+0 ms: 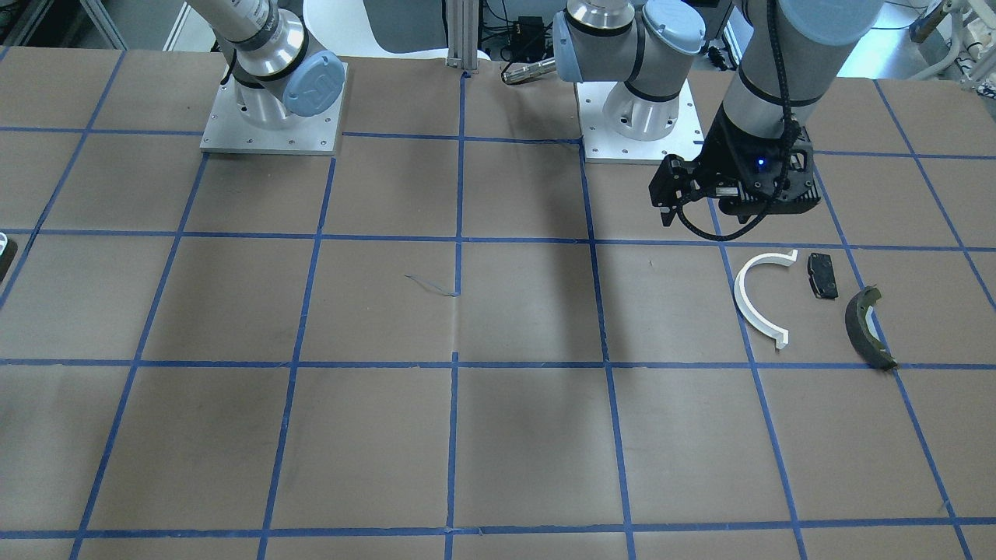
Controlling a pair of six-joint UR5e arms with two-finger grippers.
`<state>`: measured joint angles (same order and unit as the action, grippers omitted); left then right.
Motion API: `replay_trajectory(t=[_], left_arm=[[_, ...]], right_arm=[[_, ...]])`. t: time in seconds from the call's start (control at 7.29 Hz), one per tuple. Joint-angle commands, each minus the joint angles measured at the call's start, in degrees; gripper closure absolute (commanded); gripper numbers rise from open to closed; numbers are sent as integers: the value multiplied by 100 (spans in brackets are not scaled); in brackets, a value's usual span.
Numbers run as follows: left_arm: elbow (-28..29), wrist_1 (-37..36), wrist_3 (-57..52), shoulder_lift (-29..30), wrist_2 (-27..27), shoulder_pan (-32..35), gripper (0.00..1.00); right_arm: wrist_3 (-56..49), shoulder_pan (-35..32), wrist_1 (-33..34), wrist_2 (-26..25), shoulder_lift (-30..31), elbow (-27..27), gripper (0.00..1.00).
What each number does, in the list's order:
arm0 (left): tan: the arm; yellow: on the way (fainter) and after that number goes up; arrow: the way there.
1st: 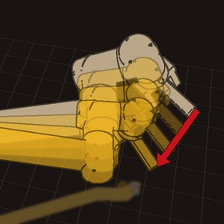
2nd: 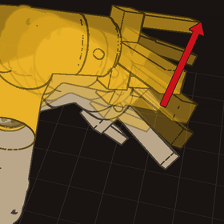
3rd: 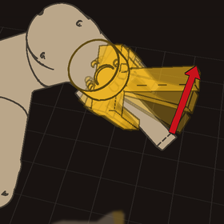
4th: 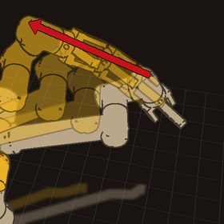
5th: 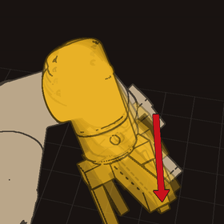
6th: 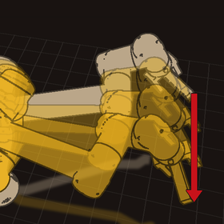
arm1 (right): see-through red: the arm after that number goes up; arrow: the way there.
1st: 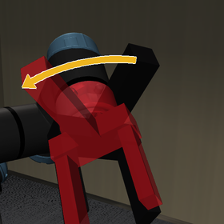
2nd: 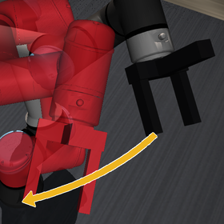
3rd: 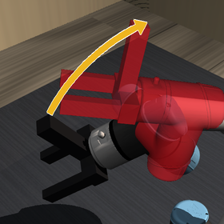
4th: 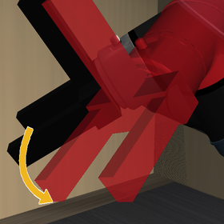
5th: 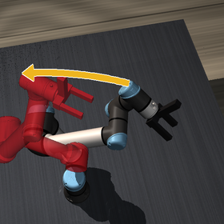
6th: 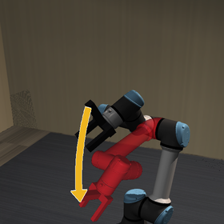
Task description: Place bearing gear from tray to pile
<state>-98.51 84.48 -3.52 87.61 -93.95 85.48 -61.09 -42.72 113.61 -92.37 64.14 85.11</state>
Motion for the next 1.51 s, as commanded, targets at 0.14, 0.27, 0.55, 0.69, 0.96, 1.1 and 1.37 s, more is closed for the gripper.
replay_trajectory(t=[0.14,0.27,0.55,0.69,0.96,1.1,1.37], left_arm=[[-19,-160,9,19,-9,4,0],[-19,-160,0,19,-9,4,0],[-54,-169,9,11,-1,-5,0],[-54,-169,0,11,0,4,0],[-72,-186,0,2,-1,-5,0],[-89,-204,0,2,-9,4,0],[-98,-204,0,2,-1,4,0]], right_arm=[[-606,616,617,228,-954,-47,7],[-624,625,793,228,-1043,23,8],[-615,625,812,237,-1123,50,9],[-624,625,821,220,-1158,102,10],[-633,634,961,149,-1167,111,15],[-633,634,953,149,-1167,120,18],[-685,634,962,123,-1167,120,21]])
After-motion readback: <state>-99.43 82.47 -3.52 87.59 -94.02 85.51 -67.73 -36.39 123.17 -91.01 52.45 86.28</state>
